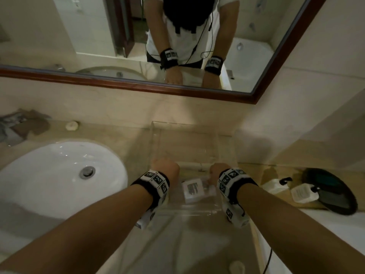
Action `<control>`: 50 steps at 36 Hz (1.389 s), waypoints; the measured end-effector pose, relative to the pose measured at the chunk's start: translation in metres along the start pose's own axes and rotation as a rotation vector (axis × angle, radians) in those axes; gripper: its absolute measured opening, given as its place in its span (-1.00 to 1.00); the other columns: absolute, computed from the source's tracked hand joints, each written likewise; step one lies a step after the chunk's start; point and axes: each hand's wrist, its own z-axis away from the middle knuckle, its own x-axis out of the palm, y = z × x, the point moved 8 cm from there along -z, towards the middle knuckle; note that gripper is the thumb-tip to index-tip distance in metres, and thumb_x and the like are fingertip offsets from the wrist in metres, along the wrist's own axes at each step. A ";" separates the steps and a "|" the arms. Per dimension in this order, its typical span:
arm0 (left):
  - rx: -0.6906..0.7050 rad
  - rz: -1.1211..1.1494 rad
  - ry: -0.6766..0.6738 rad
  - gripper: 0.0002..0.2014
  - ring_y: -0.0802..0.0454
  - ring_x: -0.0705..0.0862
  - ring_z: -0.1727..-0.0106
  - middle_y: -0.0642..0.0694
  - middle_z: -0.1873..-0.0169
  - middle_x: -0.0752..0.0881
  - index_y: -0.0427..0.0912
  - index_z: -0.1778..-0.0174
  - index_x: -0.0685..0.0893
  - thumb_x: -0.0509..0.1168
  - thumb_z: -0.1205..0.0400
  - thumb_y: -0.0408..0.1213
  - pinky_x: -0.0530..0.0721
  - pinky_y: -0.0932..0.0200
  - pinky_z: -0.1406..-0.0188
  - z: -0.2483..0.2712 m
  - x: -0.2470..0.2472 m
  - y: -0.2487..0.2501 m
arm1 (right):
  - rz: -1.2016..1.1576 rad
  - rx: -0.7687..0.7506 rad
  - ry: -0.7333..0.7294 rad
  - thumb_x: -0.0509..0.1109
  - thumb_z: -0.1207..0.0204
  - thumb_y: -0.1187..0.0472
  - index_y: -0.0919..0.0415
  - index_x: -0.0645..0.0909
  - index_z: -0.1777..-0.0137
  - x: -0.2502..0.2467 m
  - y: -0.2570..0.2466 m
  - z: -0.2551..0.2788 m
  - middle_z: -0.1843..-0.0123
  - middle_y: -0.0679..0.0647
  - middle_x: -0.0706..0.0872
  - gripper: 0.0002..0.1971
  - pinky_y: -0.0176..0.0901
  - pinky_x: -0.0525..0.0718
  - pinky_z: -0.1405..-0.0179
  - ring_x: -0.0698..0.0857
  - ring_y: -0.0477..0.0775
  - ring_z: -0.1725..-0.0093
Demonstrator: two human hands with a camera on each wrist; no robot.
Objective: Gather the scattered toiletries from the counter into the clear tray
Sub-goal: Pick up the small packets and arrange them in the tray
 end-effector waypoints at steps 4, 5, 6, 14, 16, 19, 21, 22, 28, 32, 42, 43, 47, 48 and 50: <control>0.085 0.166 0.064 -0.76 -0.12 0.61 -0.17 -0.02 -0.07 0.72 0.10 -0.09 0.70 0.14 -0.66 -0.09 0.49 -0.07 -0.21 0.004 -0.005 0.005 | -0.054 -0.034 0.013 0.38 -0.44 0.02 0.06 0.58 0.02 -0.018 -0.007 0.031 0.16 0.01 0.65 -0.82 -0.15 0.68 0.29 0.66 0.05 0.29; 0.117 0.203 0.086 -0.76 -0.09 0.63 -0.15 0.00 -0.08 0.73 0.13 -0.10 0.70 0.15 -0.66 -0.06 0.52 -0.02 -0.17 0.006 -0.008 0.008 | -0.071 -0.034 0.011 0.38 -0.46 0.04 0.07 0.58 0.00 -0.020 -0.008 0.035 0.13 0.03 0.68 -0.82 -0.13 0.69 0.26 0.67 0.06 0.26; 0.145 0.223 0.101 -0.77 -0.08 0.66 -0.13 -0.01 -0.08 0.73 0.12 -0.12 0.69 0.18 -0.65 -0.04 0.56 0.02 -0.13 0.008 -0.010 0.012 | -0.081 -0.031 0.024 0.38 -0.48 0.05 0.08 0.58 -0.03 -0.021 -0.007 0.038 0.09 0.05 0.70 -0.81 -0.11 0.72 0.20 0.68 0.09 0.23; 0.169 0.112 0.111 -0.38 -0.16 0.58 -0.28 -0.09 -0.25 0.63 -0.02 -0.35 0.42 0.39 -0.45 0.18 0.47 -0.14 -0.31 0.019 0.002 0.044 | -0.163 0.045 0.045 0.41 -0.44 0.06 0.11 0.38 -0.32 -0.018 0.005 0.052 -0.16 0.14 0.66 -0.53 0.00 0.75 0.06 0.67 0.16 0.13; 0.151 0.128 0.124 -0.36 -0.17 0.55 -0.33 -0.10 -0.31 0.60 -0.04 -0.39 0.40 0.38 -0.47 0.16 0.42 -0.15 -0.39 0.017 0.003 0.047 | -0.206 0.059 0.015 0.42 -0.43 0.03 0.10 0.39 -0.34 -0.017 0.005 0.058 -0.24 0.14 0.65 -0.50 -0.04 0.70 0.04 0.62 0.14 0.12; 0.144 0.140 0.164 -0.44 -0.16 0.54 -0.35 -0.09 -0.32 0.60 -0.03 -0.43 0.39 0.30 -0.54 0.08 0.43 -0.16 -0.39 0.018 0.000 0.050 | -0.346 0.093 -0.045 0.47 -0.42 0.10 0.11 0.50 0.03 -0.016 -0.001 0.062 -0.03 0.17 0.73 -0.77 0.03 0.74 0.00 0.74 0.19 0.09; 0.140 0.115 0.161 -0.52 -0.16 0.53 -0.35 -0.09 -0.32 0.60 -0.02 -0.42 0.40 0.28 -0.59 -0.02 0.43 -0.15 -0.37 0.018 -0.001 0.050 | -0.423 0.106 -0.068 0.48 -0.39 0.15 0.06 0.46 0.22 -0.015 -0.007 0.060 0.07 0.18 0.75 -0.80 0.11 0.78 0.00 0.78 0.21 0.12; 0.134 0.098 0.148 -0.55 -0.15 0.53 -0.35 -0.09 -0.31 0.61 -0.01 -0.40 0.41 0.28 -0.60 -0.07 0.43 -0.15 -0.36 0.018 -0.001 0.048 | -0.452 0.110 -0.080 0.47 -0.40 0.19 0.05 0.45 0.25 -0.013 -0.009 0.060 0.08 0.19 0.76 -0.80 0.12 0.79 0.02 0.79 0.22 0.12; 0.134 -0.032 0.016 -0.77 -0.14 0.52 -0.28 -0.07 -0.15 0.67 -0.02 -0.20 0.60 0.25 -0.64 -0.17 0.38 -0.20 -0.33 0.016 0.003 0.037 | -0.364 0.082 -0.102 0.44 -0.43 0.17 0.10 0.58 0.23 -0.015 -0.015 0.070 0.16 0.12 0.76 -0.91 0.04 0.79 -0.01 0.78 0.17 0.14; 0.138 0.017 0.061 -0.77 -0.13 0.56 -0.21 -0.05 -0.11 0.69 0.00 -0.15 0.58 0.23 -0.60 -0.06 0.42 -0.21 -0.29 0.017 0.005 0.036 | -0.322 0.066 -0.152 0.44 -0.41 0.15 0.11 0.65 0.23 -0.009 -0.014 0.070 0.11 0.15 0.81 -0.94 0.09 0.80 -0.01 0.80 0.20 0.13; 0.244 0.029 0.137 -0.33 -0.21 0.41 -0.39 -0.07 -0.34 0.45 0.09 -0.45 0.34 0.43 -0.44 0.05 0.38 -0.30 -0.34 0.025 0.022 0.059 | -0.348 -0.069 -0.237 0.31 -0.44 0.19 0.10 0.66 -0.03 -0.009 -0.047 0.093 -0.01 0.15 0.75 -0.80 0.09 0.75 -0.09 0.74 0.23 -0.01; 0.244 0.031 0.135 -0.32 -0.21 0.41 -0.40 -0.06 -0.34 0.45 0.09 -0.45 0.33 0.44 -0.44 0.03 0.38 -0.30 -0.35 0.024 0.023 0.057 | -0.313 -0.082 -0.238 0.29 -0.46 0.19 0.13 0.66 -0.03 -0.010 -0.049 0.095 0.01 0.17 0.75 -0.81 0.04 0.73 -0.01 0.74 0.25 0.00; 0.211 0.019 0.135 -0.41 -0.16 0.45 -0.38 -0.06 -0.31 0.51 0.07 -0.41 0.36 0.41 -0.48 -0.17 0.39 -0.26 -0.37 0.023 0.023 0.047 | -0.258 -0.067 -0.141 0.27 -0.56 0.22 0.12 0.64 0.04 -0.022 -0.039 0.097 0.14 0.10 0.66 -0.89 -0.06 0.63 0.05 0.65 0.17 0.09; 0.200 0.034 0.143 -0.43 -0.15 0.46 -0.38 -0.06 -0.31 0.52 0.07 -0.41 0.36 0.38 -0.49 -0.24 0.39 -0.24 -0.37 0.023 0.023 0.044 | -0.239 -0.043 -0.101 0.28 -0.59 0.23 0.14 0.60 -0.02 -0.027 -0.033 0.096 0.09 0.13 0.63 -0.91 -0.08 0.60 0.03 0.60 0.14 0.09; 0.187 0.073 0.161 -0.45 -0.13 0.49 -0.38 -0.04 -0.31 0.55 0.07 -0.41 0.37 0.31 -0.51 -0.34 0.38 -0.22 -0.37 0.021 0.022 0.040 | -0.191 -0.006 -0.003 0.29 -0.60 0.25 0.19 0.51 -0.06 -0.036 -0.021 0.093 0.06 0.15 0.58 -0.92 -0.12 0.55 0.09 0.57 0.15 0.10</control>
